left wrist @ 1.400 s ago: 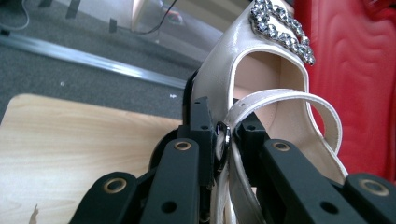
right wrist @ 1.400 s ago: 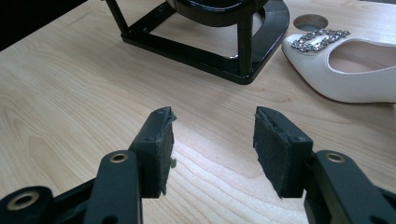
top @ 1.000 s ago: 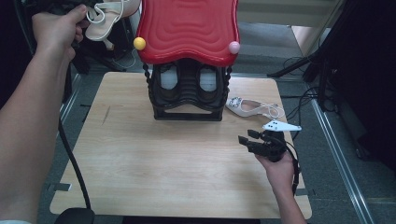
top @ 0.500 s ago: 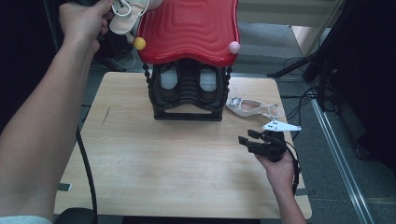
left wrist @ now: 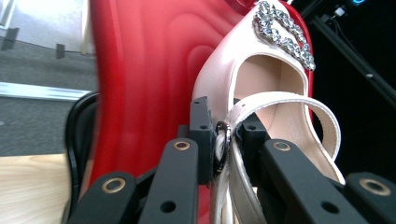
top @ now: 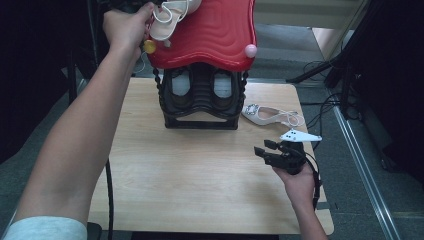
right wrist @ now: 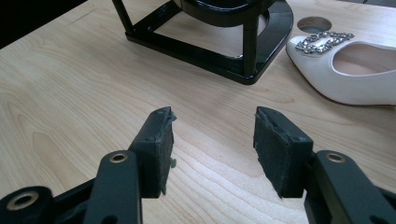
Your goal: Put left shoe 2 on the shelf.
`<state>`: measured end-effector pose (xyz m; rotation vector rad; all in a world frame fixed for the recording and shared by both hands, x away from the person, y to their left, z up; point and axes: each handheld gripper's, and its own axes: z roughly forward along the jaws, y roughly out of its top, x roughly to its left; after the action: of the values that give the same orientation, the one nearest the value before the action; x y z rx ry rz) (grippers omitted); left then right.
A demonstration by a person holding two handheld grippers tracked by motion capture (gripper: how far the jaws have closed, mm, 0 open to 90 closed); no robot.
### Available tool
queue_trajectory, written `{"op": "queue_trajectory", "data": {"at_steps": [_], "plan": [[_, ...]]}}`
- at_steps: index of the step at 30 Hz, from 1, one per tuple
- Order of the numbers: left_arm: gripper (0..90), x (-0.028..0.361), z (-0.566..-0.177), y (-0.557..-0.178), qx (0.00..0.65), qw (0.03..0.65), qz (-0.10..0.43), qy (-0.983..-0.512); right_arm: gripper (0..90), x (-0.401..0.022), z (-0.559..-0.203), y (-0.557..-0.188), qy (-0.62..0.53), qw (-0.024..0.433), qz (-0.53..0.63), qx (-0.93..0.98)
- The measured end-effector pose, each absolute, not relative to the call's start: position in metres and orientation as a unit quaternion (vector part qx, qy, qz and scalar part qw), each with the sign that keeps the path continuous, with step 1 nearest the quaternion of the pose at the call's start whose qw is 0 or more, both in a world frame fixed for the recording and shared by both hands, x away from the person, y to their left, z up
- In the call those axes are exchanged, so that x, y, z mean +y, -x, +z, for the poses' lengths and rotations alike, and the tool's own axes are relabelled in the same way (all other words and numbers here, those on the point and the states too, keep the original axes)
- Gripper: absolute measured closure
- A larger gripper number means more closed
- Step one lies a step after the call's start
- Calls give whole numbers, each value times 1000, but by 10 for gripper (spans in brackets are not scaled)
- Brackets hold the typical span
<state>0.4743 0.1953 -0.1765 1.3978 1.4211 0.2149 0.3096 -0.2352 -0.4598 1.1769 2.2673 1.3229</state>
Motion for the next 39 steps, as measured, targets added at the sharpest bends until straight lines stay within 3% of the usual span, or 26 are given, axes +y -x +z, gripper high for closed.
{"op": "queue_trajectory", "data": {"at_steps": [20,39], "plan": [[788,190,-196,-477,601,537,98,-583,489,-232,-460,-309,-402,132,452,785],[552,200,-185,-467,572,548,60,-607,489,-232,-461,-310,-400,133,449,787]]}}
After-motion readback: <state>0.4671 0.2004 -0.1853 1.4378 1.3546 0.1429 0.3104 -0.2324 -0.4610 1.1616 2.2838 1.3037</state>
